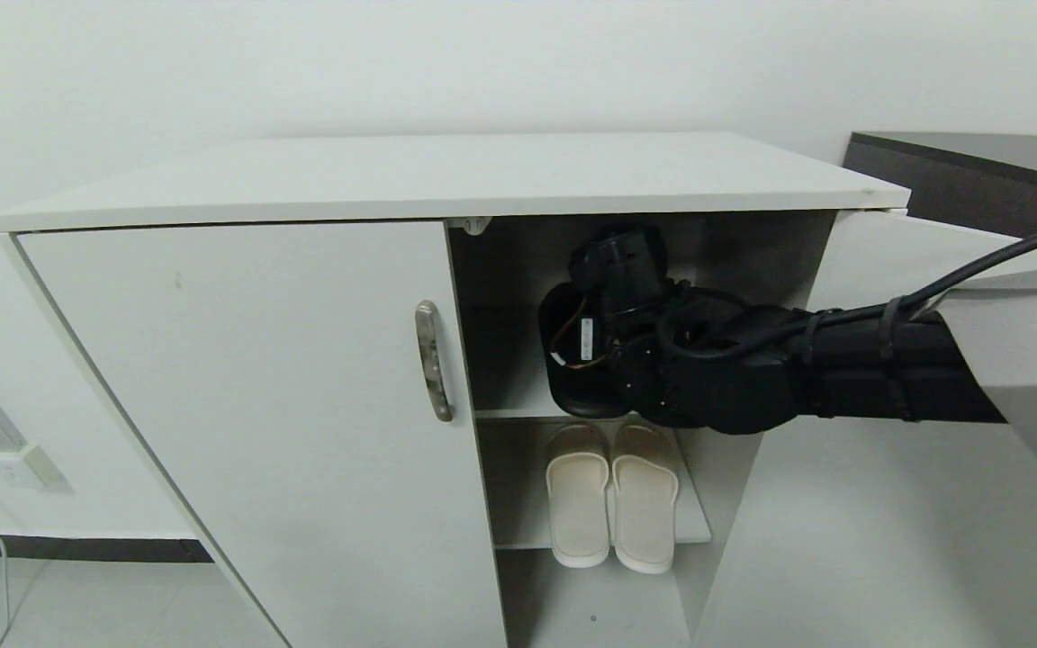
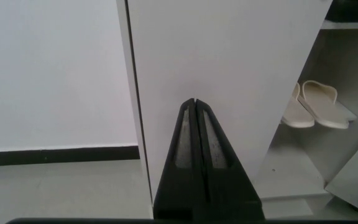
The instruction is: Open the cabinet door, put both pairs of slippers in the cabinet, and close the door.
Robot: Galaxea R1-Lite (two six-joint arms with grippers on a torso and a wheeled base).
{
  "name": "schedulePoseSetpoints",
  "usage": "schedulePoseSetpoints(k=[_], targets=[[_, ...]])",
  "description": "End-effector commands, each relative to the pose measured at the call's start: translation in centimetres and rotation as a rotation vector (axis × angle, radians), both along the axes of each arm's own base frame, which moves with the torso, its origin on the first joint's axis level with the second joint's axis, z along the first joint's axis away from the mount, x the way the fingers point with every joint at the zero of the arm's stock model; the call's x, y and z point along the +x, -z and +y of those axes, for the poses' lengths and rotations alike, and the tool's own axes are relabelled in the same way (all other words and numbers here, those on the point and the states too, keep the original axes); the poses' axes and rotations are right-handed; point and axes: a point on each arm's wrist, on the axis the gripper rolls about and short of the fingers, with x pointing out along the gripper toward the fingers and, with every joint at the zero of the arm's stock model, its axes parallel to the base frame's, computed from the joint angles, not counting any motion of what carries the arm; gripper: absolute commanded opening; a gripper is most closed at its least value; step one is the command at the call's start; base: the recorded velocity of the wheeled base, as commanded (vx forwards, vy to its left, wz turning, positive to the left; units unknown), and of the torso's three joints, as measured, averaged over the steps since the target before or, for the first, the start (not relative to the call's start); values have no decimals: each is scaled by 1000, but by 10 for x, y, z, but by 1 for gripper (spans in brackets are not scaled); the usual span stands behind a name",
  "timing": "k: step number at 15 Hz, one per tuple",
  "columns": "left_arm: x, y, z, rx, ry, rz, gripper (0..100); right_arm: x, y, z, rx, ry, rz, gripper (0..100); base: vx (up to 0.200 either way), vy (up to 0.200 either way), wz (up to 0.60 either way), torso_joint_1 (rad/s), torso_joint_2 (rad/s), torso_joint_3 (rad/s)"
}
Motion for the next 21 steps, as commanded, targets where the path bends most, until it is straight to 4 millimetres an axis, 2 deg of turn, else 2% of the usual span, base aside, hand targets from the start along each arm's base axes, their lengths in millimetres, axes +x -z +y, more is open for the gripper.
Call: schedulePoseSetpoints(k=[1,6,12,13,16,18,21], targets=[[0,0,0,0,-2,1,0,10,16,4,-13,11,17,0,0,0,0,0,0,0],[0,0,0,0,-2,1,0,22,22,2,-8,32,15,0,0,0,0,0,0,0],[0,0,0,0,-2,1,0,21,24,2,-10,35,22,0,0,0,0,0,0,0],[0,0,0,0,-2,1,0,20,25,2,-8,35,26,100,0,0,0,0,0,0],[0,0,0,0,0,1,0,9,24,-2,-15,25,41,100,0,0,0,0,0,0],[0,0,0,0,0,1,0,-5,16,-5,-13,10,39,100,0,0,0,0,0,0],[0,0,0,0,0,1,0,-37,4,-12,-11,-33,35,100,0,0,0,0,0,0]])
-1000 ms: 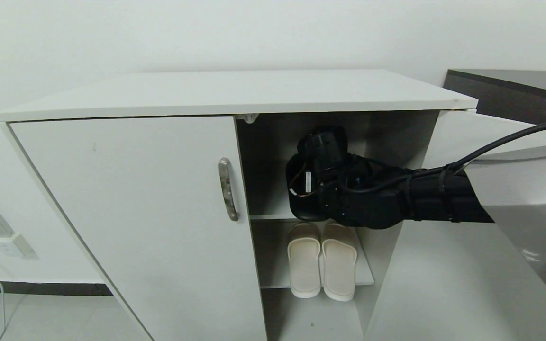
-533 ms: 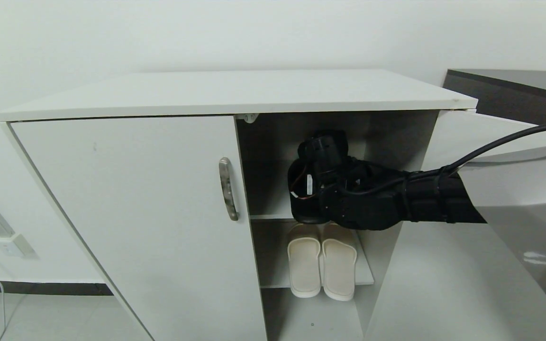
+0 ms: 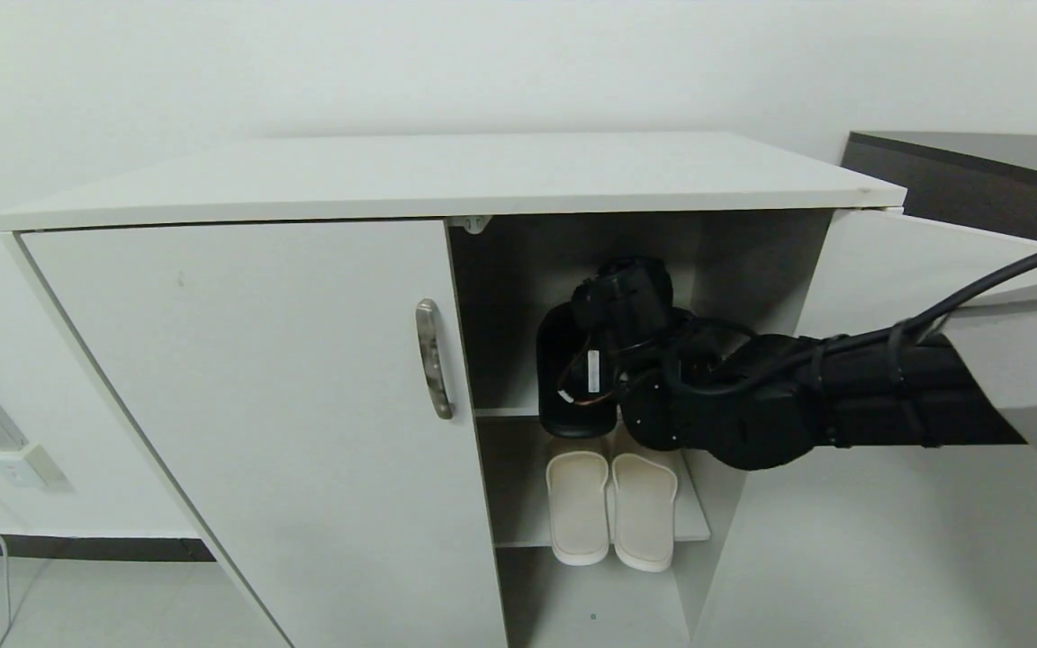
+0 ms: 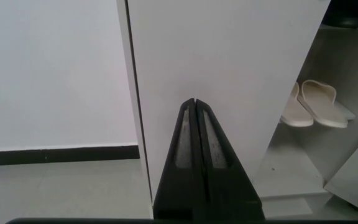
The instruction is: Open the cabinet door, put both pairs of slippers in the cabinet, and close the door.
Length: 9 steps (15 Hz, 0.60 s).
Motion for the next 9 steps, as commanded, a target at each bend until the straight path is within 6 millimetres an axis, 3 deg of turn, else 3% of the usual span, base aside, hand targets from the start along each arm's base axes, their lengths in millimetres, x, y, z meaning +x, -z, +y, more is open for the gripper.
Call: schedulePoseSetpoints(k=[1,5,9], targets=[[0,0,0,-1,1,1,0,-26,-18,-8,21,-32,-19,100,0,0,0,0,0,0],[0,0,0,1,1,1,0,-79,-27,-24,24,-113,-20,100,0,0,0,0,0,0],[0,0,0,6,2,1,0,-121,-20,-48,84,-228,-42,100,0,0,0,0,0,0]])
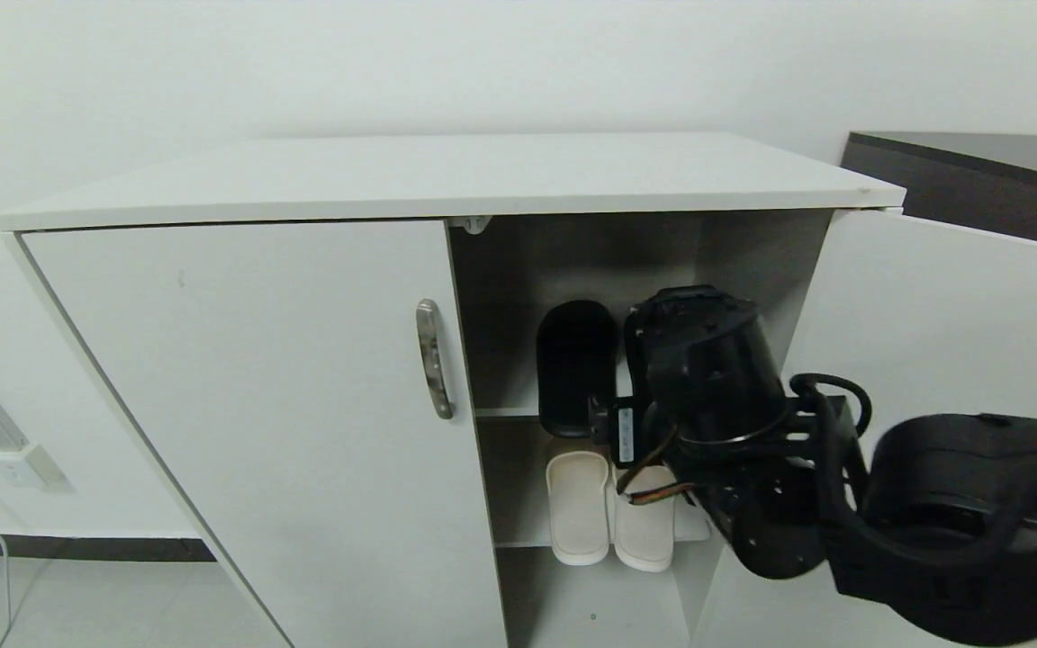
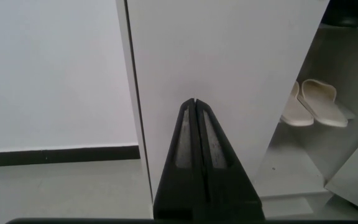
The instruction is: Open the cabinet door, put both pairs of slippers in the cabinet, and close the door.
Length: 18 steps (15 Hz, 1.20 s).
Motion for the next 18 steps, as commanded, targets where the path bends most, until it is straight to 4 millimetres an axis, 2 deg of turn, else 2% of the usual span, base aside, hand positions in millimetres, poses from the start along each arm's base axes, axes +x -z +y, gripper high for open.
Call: schedulePoseSetpoints(k=[1,4,7,14,18], targets=[[0,0,0,-1,0,1,0,-30,-10,-25,42,-76,-31,100,0,0,0,0,0,0],[0,0,0,-1,0,1,0,-45,-13,-42,37,-168,-60,100,0,0,0,0,0,0],[0,0,0,-1,0,1,0,-47,-6,-41,13,-183,-49,100,0,0,0,0,0,0],[0,0,0,-1,0,1,0,-49,0,-39,-2,-191,-34,100,-200,0,0,2,2,4],[0,0,0,-1,0,1,0,-45,12,-35,-16,-190,-25,100,-200,0,0,2,2,4]])
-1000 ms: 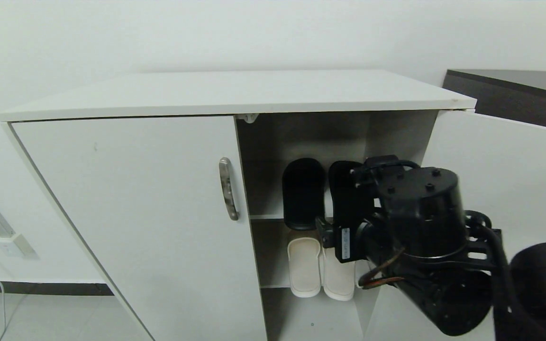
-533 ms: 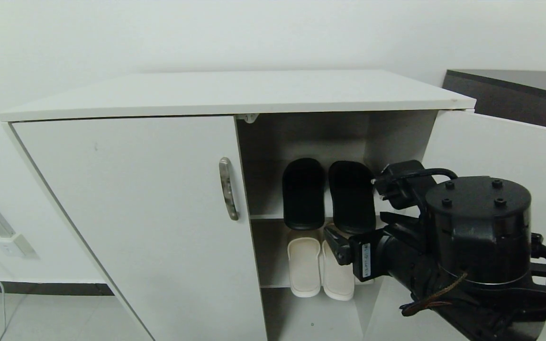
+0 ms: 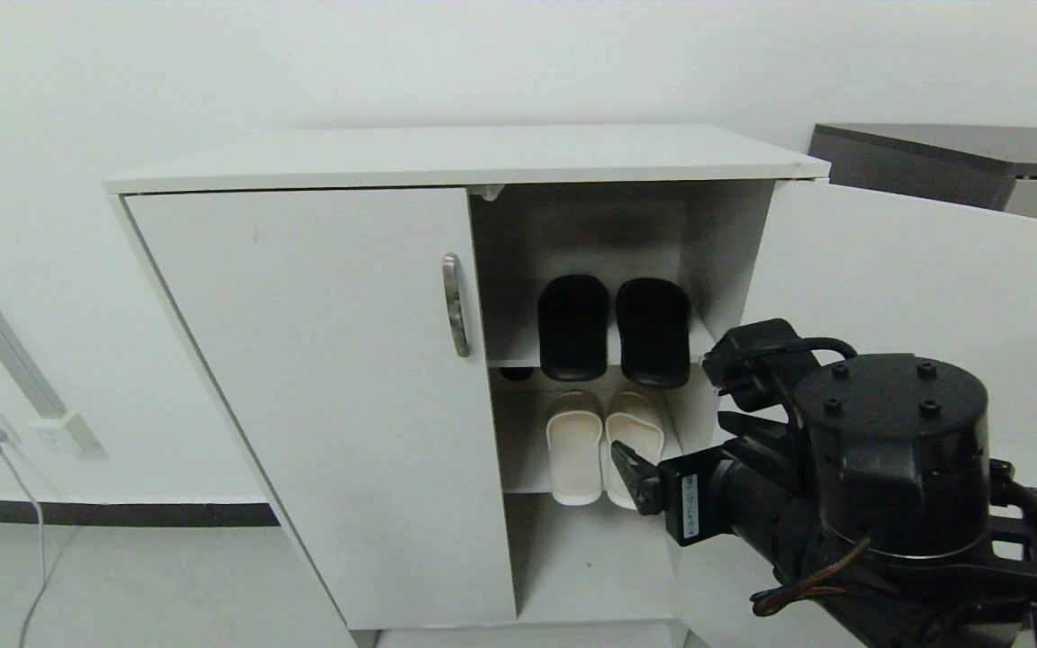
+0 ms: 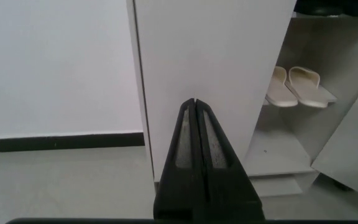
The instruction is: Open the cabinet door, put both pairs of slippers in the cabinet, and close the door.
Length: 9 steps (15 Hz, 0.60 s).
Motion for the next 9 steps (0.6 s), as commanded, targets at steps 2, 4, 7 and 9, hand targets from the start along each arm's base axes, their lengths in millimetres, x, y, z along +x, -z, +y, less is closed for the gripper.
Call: schedulePoseSetpoints(k=[2,4,7,9], targets=[[0,0,0,0,0,1,0,2,8,2,-18,1,12,0,-200,0,0,2,2,2],[0,0,0,0,0,1,0,1,9,0,-15,-12,16,0,-200,0,0,2,0,-5],[0,0,0,-2,0,1,0,2,14,-2,-29,-27,31,0,-67,0,0,-1,1,1],[0,0,0,-2,0,1,0,2,16,-2,-38,-27,32,0,0,0,0,0,0,0]])
